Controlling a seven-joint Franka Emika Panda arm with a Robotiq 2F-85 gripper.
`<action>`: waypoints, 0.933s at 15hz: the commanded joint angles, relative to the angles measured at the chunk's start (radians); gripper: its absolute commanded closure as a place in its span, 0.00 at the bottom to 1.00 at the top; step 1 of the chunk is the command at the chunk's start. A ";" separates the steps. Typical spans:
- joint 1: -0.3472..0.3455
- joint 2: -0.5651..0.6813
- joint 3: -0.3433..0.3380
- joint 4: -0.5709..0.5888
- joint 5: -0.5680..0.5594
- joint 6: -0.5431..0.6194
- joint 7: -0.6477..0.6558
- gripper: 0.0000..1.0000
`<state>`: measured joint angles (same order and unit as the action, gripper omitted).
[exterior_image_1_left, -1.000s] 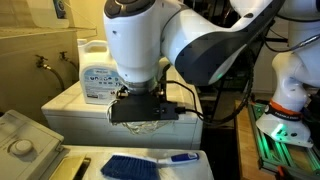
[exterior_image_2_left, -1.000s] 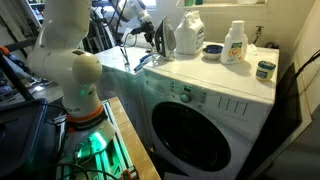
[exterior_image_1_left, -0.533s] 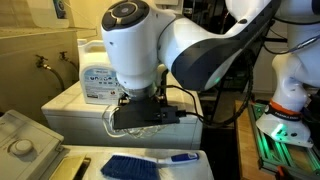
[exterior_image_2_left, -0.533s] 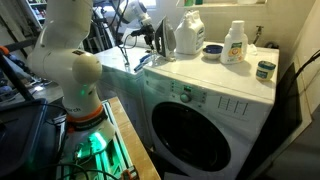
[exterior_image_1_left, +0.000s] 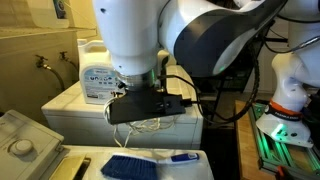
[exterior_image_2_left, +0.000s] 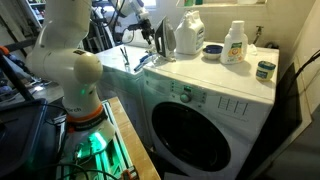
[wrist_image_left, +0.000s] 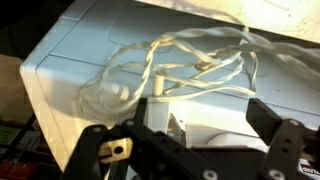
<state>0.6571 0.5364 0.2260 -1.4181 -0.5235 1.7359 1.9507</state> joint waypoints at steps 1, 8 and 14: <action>0.030 -0.055 -0.019 -0.010 0.025 -0.102 -0.069 0.00; 0.032 -0.176 -0.002 -0.031 0.018 -0.265 -0.194 0.00; 0.003 -0.274 0.024 -0.090 0.045 -0.237 -0.346 0.00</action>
<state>0.6852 0.3338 0.2343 -1.4310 -0.5169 1.4785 1.6709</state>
